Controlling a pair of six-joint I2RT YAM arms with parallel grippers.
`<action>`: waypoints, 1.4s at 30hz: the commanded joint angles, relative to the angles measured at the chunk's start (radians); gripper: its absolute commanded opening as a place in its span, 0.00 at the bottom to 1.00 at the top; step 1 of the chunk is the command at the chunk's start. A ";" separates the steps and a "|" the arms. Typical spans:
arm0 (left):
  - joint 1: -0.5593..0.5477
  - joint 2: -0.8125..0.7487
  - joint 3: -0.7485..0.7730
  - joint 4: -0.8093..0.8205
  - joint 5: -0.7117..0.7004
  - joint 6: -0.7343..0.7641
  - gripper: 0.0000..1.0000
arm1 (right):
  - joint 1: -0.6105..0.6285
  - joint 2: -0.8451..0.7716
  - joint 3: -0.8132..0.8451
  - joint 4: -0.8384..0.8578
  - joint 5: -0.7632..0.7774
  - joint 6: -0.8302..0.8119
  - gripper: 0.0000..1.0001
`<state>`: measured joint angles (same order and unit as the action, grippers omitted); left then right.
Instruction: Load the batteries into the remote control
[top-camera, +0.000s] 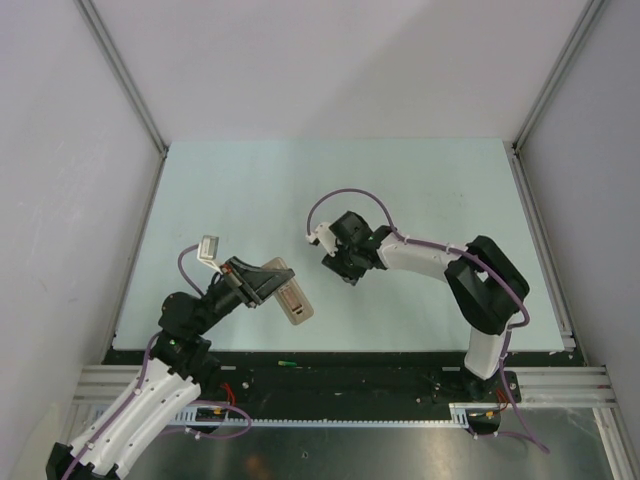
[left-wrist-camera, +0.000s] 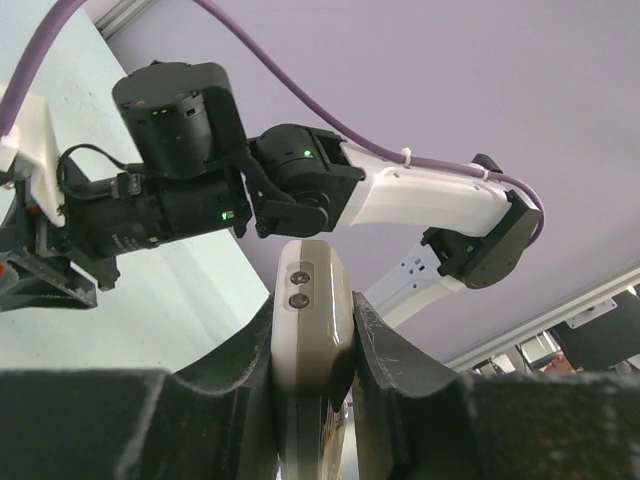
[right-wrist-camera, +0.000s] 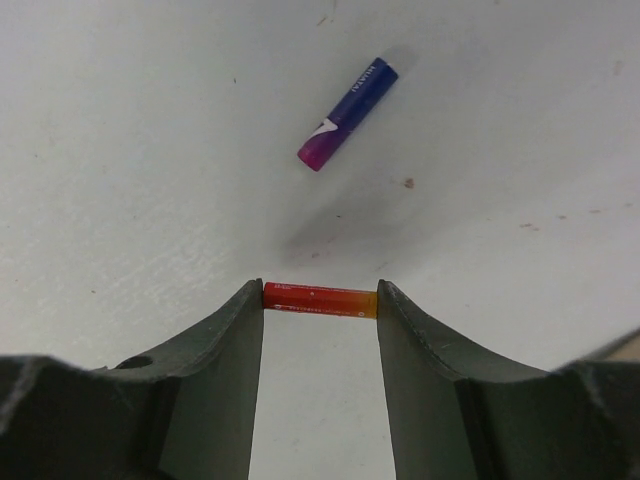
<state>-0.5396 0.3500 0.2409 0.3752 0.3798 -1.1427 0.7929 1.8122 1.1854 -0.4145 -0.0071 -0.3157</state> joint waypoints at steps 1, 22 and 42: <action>-0.003 -0.009 -0.003 0.025 0.018 0.001 0.00 | 0.000 0.033 0.000 0.009 -0.034 -0.017 0.00; -0.003 -0.006 -0.005 0.021 0.008 0.000 0.00 | 0.008 0.035 -0.013 0.013 0.068 0.063 0.42; -0.003 -0.002 -0.002 0.021 0.018 -0.005 0.00 | 0.011 -0.019 -0.013 0.048 0.108 0.092 0.68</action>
<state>-0.5396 0.3504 0.2409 0.3744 0.3805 -1.1431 0.8032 1.8507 1.1812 -0.3874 0.0772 -0.2516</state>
